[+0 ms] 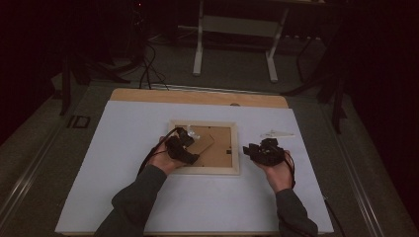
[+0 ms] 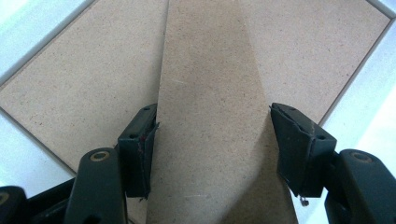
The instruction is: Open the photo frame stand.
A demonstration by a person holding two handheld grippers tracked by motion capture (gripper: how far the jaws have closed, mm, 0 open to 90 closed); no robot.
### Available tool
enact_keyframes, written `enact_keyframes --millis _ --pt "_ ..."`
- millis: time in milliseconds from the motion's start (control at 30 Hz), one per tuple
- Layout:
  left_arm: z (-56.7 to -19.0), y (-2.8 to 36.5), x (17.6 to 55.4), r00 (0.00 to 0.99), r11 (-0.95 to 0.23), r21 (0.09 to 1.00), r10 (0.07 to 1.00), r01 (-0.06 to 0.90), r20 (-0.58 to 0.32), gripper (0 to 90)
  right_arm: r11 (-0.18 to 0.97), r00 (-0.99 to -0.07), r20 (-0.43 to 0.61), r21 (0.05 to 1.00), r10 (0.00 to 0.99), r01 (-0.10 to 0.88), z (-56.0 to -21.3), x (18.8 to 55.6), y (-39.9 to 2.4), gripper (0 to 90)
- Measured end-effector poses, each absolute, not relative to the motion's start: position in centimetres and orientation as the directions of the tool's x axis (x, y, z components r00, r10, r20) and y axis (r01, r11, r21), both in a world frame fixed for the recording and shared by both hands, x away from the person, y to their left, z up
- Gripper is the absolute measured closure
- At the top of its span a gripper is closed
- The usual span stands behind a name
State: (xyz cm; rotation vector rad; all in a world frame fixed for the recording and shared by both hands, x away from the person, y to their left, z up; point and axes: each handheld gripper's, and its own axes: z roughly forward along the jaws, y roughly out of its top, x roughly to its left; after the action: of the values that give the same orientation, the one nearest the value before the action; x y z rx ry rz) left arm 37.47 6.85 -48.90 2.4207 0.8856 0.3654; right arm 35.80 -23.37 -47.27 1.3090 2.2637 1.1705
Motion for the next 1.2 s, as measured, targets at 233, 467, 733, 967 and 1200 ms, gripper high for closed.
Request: enact_keyframes --millis 233,467,733,967,1200 --pt "-48.7 6.7 36.7 0.745 -0.653 0.582 0.656 0.484 0.117 38.3 0.282 -0.560 0.135 0.753 0.817 0.595 -46.4 36.4 -23.2 65.0" --pt "-48.5 6.6 36.0 0.738 -0.657 0.598 0.657 0.459 0.155 38.3 0.289 -0.562 0.139 0.743 0.815 0.604 -46.0 37.1 -23.1 61.5" --pt "-48.3 6.3 35.0 0.727 -0.666 0.613 0.654 0.424 0.208 38.3 0.301 -0.567 0.152 0.721 0.810 0.624 -46.2 37.9 -22.7 57.4" --pt "-48.2 6.2 34.2 0.717 -0.672 0.625 0.653 0.397 0.246 38.3 0.312 -0.567 0.148 0.710 0.811 0.632 -46.1 38.6 -22.4 55.6" --pt "-48.2 6.2 33.4 0.704 -0.673 0.642 0.652 0.367 0.281 38.3 0.319 -0.570 0.163 0.691 0.805 0.648 -46.3 39.1 -22.2 54.1"
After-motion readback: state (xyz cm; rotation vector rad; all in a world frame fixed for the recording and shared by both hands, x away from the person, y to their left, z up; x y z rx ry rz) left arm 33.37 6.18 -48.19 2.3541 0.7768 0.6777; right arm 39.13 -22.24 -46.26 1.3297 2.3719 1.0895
